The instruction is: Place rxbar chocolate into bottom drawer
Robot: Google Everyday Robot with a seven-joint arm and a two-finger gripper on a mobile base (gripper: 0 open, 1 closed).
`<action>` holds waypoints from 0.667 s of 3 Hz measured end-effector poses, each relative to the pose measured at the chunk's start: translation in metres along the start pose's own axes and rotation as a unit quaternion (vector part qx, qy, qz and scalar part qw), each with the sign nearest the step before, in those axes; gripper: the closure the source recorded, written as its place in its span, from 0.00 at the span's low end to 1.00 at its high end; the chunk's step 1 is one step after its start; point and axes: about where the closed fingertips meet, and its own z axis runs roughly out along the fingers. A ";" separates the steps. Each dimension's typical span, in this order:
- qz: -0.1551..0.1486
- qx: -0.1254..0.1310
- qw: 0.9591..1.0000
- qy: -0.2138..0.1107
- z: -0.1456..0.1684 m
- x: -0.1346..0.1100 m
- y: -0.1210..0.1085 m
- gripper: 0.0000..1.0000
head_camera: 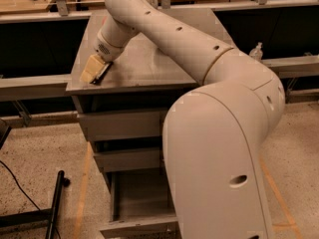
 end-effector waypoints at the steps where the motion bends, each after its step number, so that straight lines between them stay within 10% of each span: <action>1: 0.002 -0.001 1.000 0.003 0.001 0.004 0.001 0.39; 2: 0.001 -0.003 1.000 0.013 0.004 0.009 0.000 0.63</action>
Offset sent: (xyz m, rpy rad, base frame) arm -0.0004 -0.0128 -0.0074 -0.0408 0.0189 -0.0002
